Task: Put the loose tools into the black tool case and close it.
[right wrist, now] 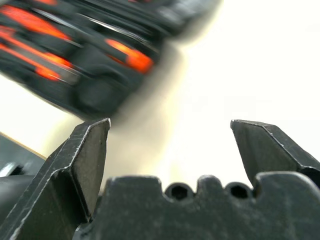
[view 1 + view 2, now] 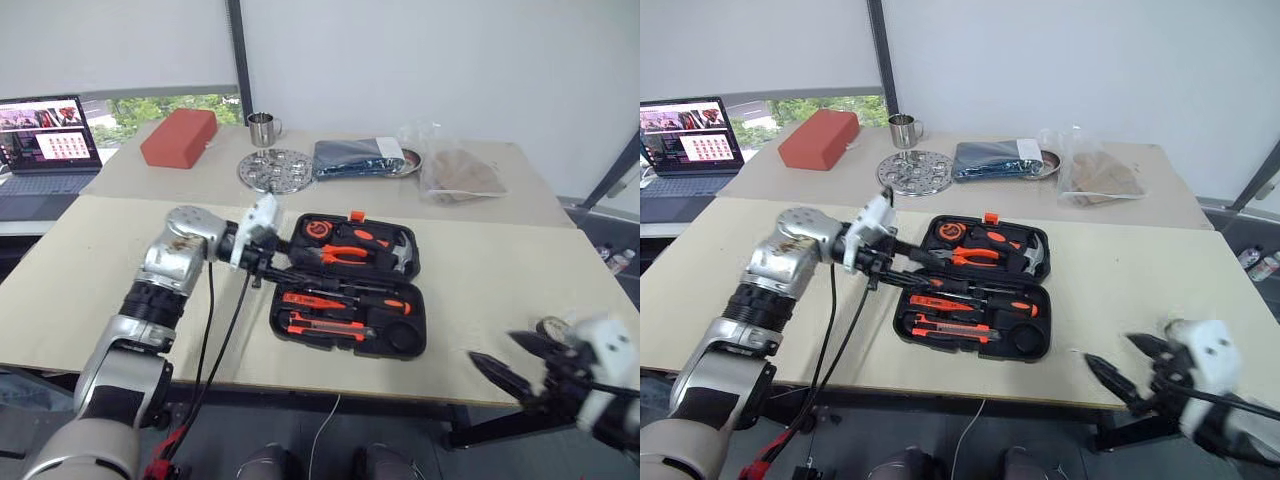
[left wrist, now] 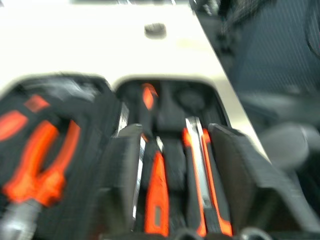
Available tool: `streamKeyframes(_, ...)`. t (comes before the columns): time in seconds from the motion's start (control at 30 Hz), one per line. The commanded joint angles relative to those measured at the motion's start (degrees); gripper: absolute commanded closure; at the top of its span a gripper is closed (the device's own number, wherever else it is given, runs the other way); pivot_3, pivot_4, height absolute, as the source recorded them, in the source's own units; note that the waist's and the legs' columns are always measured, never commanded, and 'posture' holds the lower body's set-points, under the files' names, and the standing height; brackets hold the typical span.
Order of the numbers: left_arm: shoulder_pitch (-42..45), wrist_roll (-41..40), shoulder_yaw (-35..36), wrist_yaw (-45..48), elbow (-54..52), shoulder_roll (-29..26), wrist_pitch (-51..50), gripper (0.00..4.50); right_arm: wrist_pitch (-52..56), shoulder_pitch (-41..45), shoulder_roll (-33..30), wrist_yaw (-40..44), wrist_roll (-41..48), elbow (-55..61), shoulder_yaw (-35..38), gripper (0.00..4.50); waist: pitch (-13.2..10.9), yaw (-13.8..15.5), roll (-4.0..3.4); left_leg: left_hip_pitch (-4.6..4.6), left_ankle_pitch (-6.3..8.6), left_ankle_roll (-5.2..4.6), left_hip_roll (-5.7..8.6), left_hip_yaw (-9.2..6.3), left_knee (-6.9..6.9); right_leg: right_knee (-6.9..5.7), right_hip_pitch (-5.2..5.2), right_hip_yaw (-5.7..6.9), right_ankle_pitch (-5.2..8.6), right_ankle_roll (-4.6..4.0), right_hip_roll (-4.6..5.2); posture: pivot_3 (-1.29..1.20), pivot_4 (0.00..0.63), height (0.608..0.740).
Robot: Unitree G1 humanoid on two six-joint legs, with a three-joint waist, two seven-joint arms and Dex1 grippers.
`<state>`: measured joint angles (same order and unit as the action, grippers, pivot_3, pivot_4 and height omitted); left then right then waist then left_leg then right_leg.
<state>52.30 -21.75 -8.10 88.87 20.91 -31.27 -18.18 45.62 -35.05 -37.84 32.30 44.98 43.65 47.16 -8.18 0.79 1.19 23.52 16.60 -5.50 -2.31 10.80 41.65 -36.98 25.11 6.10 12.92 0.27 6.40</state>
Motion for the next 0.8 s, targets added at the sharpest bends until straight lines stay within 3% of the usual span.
streamKeyframes(0.03,-1.1,-2.5,0.8,0.5,-6.0,-0.9,-3.4,0.14,-2.7,-2.1,1.2,1.1,-0.9,-2.9,7.3,0.00,0.0,-0.1,-0.01,-0.06,0.00,0.00,0.02,0.00,0.00,0.01,-0.03,-0.07,0.12,0.21,0.01,0.00,0.150,0.736)
streamKeyframes(0.27,-3.5,-4.8,-0.1,0.8,-13.9,-1.7,-9.3,0.02,-3.9,1.9,-5.2,4.0,-6.8,-12.1,0.9,0.00,0.0,-0.9,-0.07,-0.35,0.25,0.48,0.02,0.00,-0.18,0.02,-0.09,-0.63,-0.01,-0.01,0.05,0.00,0.150,0.736)
streamKeyframes(0.37,-4.6,-5.2,-0.4,0.1,-16.8,-2.2,-10.9,0.02,-3.9,7.2,-8.2,4.0,-9.0,-17.3,-2.9,0.00,0.0,-1.1,-0.13,-0.34,0.05,0.13,0.02,0.01,-0.18,0.02,-0.07,-0.66,-0.06,0.01,0.03,0.00,0.150,0.736)
streamKeyframes(0.5,-7.0,-5.4,-0.9,-0.6,-20.9,-3.7,-12.0,0.02,-5.5,19.2,-12.6,2.9,-15.6,-28.5,-13.7,0.00,0.0,-1.3,-0.21,-0.35,-0.02,0.07,0.03,0.01,-0.34,0.03,-0.03,-0.67,-0.24,-0.33,-0.01,0.00,0.150,0.736)
streamKeyframes(0.77,-9.8,-6.1,-0.7,-2.3,-24.8,-6.3,-13.1,0.02,-9.7,34.9,-13.9,4.0,-25.4,-47.2,-28.4,0.00,-0.1,-1.0,-0.34,-0.34,-0.10,0.15,0.18,0.09,-0.39,-0.01,0.00,-0.58,-0.10,-0.23,-0.01,0.00,0.150,0.736)
streamKeyframes(0.8,-9.8,-6.1,-0.7,-2.6,-24.9,-6.5,-13.2,0.01,-10.1,35.9,-13.7,4.5,-26.1,-48.3,-29.6,0.26,-0.1,-0.9,-0.34,-0.36,-0.10,0.15,0.22,0.10,-0.39,-0.01,-0.02,-0.58,-0.09,-0.20,0.02,0.00,0.150,0.736)
